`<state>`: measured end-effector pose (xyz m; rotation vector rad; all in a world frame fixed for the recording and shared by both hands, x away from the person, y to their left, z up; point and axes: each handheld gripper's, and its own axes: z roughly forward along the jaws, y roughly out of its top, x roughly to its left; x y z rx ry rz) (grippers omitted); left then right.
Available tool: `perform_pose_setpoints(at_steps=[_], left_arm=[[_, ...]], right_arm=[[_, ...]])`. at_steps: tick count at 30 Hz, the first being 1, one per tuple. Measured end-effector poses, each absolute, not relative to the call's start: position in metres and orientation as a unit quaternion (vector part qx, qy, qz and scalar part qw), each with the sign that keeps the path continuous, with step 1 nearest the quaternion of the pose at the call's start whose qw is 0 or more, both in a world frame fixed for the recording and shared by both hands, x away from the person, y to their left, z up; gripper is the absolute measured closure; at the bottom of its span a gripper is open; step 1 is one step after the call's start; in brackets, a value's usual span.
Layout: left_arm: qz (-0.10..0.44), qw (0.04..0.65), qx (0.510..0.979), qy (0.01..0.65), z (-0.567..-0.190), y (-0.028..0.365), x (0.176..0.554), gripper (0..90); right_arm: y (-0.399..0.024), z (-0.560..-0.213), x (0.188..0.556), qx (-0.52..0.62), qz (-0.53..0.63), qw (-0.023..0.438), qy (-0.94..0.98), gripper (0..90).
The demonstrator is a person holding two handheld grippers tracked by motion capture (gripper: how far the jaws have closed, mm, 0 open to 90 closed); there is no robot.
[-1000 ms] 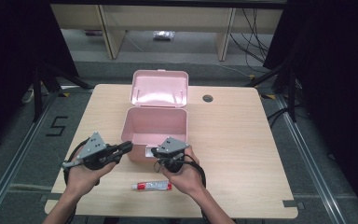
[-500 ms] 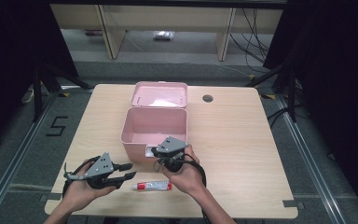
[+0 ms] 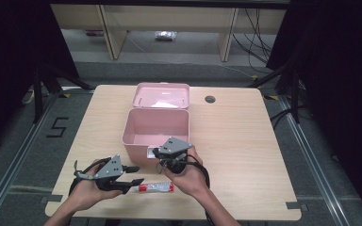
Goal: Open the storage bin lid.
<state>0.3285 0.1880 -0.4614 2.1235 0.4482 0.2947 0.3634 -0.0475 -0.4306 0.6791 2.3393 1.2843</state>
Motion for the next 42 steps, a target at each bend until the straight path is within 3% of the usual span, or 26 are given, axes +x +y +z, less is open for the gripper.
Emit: perform_pose_setpoints(at_steps=[12, 25, 42], left_arm=[[0.108, 0.438, 0.879, 0.156, -0.461, 0.178, 0.338, 49.7], [0.079, 0.386, 0.914, 0.095, -0.46, 0.165, 0.348, 50.8], [0.027, 0.304, 0.951, 0.039, -0.468, 0.149, 0.357, 52.7]], right_arm=[[-0.056, -0.424, 0.355, 0.236, 0.456, 0.194, 0.836, 82.5], [-0.087, -0.423, 0.347, 0.239, 0.437, 0.199, 0.844, 75.9], [-0.111, -0.44, 0.342, 0.261, 0.405, 0.172, 0.859, 71.1]])
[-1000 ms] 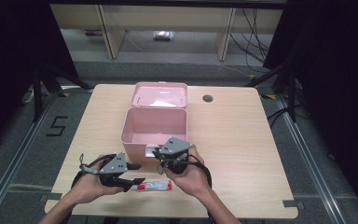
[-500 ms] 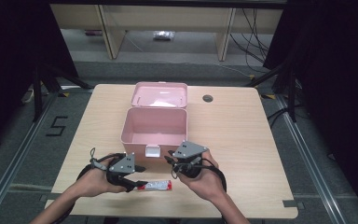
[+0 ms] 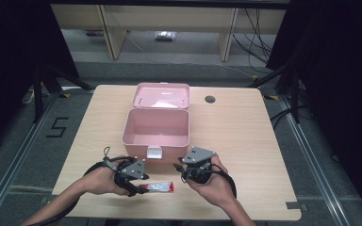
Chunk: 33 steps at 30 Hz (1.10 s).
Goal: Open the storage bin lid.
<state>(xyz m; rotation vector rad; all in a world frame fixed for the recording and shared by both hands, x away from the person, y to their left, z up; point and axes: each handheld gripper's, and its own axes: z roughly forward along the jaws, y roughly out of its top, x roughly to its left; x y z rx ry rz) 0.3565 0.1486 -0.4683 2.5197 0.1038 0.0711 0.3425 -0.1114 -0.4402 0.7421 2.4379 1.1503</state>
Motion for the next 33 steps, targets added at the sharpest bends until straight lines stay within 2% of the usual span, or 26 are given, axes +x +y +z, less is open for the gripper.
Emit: perform_pose_setpoints(at_steps=[33], left_arm=[[-0.008, 0.205, 0.979, -0.001, -0.472, 0.115, 0.369, 58.9]], right_arm=[[-0.12, -0.442, 0.343, 0.276, 0.397, 0.157, 0.861, 69.8]])
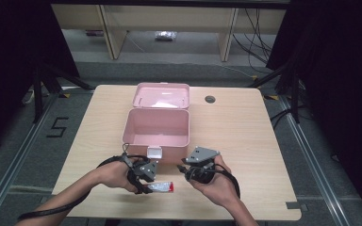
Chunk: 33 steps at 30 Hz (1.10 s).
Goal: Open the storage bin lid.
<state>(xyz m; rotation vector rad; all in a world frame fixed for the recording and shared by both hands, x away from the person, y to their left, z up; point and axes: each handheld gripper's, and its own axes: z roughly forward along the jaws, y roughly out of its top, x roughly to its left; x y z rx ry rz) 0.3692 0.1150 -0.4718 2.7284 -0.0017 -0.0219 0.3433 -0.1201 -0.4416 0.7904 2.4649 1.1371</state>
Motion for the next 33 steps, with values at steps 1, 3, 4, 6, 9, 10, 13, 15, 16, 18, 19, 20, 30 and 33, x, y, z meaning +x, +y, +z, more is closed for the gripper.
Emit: perform_pose_setpoints(at_steps=[1, 3, 4, 6, 9, 10, 13, 15, 16, 18, 19, 20, 30, 33], left_arm=[[-0.009, 0.204, 0.979, 0.0, -0.472, 0.114, 0.369, 59.0], [-0.012, 0.197, 0.98, 0.0, -0.472, 0.111, 0.369, 59.3], [-0.012, 0.195, 0.981, 0.001, -0.472, 0.111, 0.369, 59.4], [-0.01, 0.189, 0.982, 0.0, -0.472, 0.109, 0.37, 59.7], [-0.009, 0.174, 0.985, -0.005, -0.474, 0.108, 0.371, 60.0], [-0.009, 0.171, 0.985, -0.007, -0.474, 0.107, 0.371, 60.0], [-0.01, 0.166, 0.986, -0.005, -0.475, 0.106, 0.372, 60.4], [-0.01, 0.158, 0.987, -0.008, -0.476, 0.105, 0.373, 60.9], [-0.012, 0.154, 0.988, -0.01, -0.476, 0.105, 0.373, 61.2], [-0.015, 0.152, 0.988, -0.009, -0.478, 0.104, 0.373, 61.7], [-0.016, 0.148, 0.989, -0.012, -0.478, 0.103, 0.373, 61.9], [-0.016, 0.148, 0.989, -0.013, -0.479, 0.103, 0.373, 62.2], [-0.027, 0.135, 0.99, -0.016, -0.481, 0.101, 0.376, 64.4], [-0.029, 0.136, 0.99, -0.014, -0.481, 0.101, 0.377, 64.9]], right_arm=[[-0.12, -0.442, 0.343, 0.276, 0.397, 0.157, 0.861, 69.8], [-0.12, -0.442, 0.343, 0.275, 0.396, 0.156, 0.862, 69.8], [-0.121, -0.442, 0.343, 0.275, 0.396, 0.156, 0.862, 69.8], [-0.121, -0.441, 0.343, 0.275, 0.397, 0.156, 0.862, 69.8], [-0.12, -0.441, 0.342, 0.281, 0.397, 0.153, 0.86, 69.8], [-0.121, -0.441, 0.343, 0.277, 0.397, 0.154, 0.861, 69.8], [-0.121, -0.441, 0.343, 0.28, 0.396, 0.152, 0.861, 69.8], [-0.121, -0.441, 0.344, 0.27, 0.396, 0.157, 0.864, 69.8], [-0.121, -0.441, 0.344, 0.268, 0.395, 0.16, 0.864, 69.8], [-0.122, -0.441, 0.344, 0.267, 0.395, 0.16, 0.864, 69.8], [-0.122, -0.441, 0.344, 0.267, 0.395, 0.16, 0.864, 69.8], [-0.121, -0.441, 0.344, 0.269, 0.396, 0.157, 0.864, 69.8], [-0.123, -0.442, 0.343, 0.277, 0.393, 0.156, 0.863, 69.9], [-0.123, -0.442, 0.343, 0.28, 0.392, 0.153, 0.863, 69.9]])
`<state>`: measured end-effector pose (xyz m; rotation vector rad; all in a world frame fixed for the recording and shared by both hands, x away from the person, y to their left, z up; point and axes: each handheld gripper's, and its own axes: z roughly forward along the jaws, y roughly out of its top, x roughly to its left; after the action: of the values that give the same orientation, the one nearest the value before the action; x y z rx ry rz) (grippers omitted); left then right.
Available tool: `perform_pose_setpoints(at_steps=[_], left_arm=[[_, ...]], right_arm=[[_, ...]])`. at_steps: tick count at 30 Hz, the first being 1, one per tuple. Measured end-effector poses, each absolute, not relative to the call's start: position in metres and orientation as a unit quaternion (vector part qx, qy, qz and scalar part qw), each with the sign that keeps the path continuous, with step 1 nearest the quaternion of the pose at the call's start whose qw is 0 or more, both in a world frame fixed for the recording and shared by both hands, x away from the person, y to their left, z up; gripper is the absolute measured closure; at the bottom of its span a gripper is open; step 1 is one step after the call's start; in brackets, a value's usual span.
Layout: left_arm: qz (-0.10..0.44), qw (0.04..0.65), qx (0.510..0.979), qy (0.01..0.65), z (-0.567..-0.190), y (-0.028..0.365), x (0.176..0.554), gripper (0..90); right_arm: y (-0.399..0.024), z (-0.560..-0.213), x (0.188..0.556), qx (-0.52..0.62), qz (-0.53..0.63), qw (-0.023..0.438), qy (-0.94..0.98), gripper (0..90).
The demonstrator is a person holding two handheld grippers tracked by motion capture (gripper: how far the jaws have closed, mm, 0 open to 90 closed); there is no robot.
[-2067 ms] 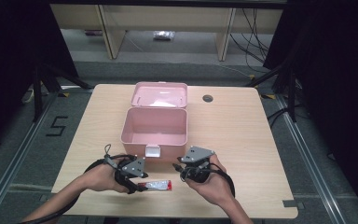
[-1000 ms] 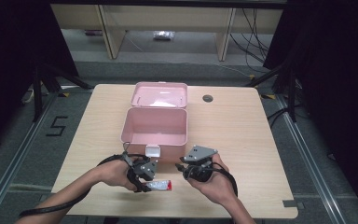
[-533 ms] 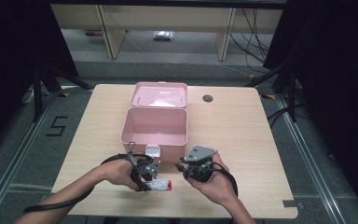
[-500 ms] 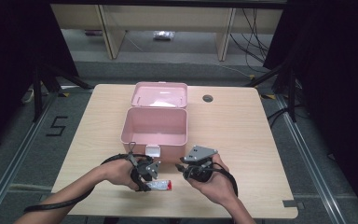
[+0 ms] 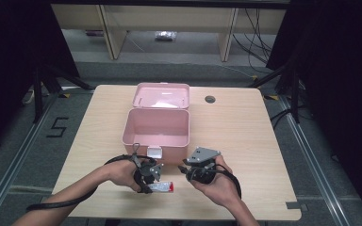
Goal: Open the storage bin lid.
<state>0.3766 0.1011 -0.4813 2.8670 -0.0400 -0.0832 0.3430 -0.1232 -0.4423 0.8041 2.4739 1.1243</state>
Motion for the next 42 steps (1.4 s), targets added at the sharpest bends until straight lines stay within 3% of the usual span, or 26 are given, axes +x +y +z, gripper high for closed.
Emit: perform_pose_setpoints(at_steps=[10, 28, 42], left_arm=[[-0.015, 0.129, 0.991, -0.015, -0.4811, 0.098, 0.3739, 70.5], [-0.012, 0.106, 0.994, -0.027, -0.4797, 0.0936, 0.3733, 70.7], [-0.008, 0.136, 0.99, -0.041, -0.4811, 0.0986, 0.3702, 71.8]], right_arm=[[-0.1268, -0.4449, 0.3434, 0.272, 0.392, 0.157, 0.865, 69.8], [-0.1285, -0.4461, 0.3425, 0.284, 0.387, 0.149, 0.865, 69.7], [-0.1303, -0.4463, 0.343, 0.283, 0.388, 0.151, 0.864, 70.0]])
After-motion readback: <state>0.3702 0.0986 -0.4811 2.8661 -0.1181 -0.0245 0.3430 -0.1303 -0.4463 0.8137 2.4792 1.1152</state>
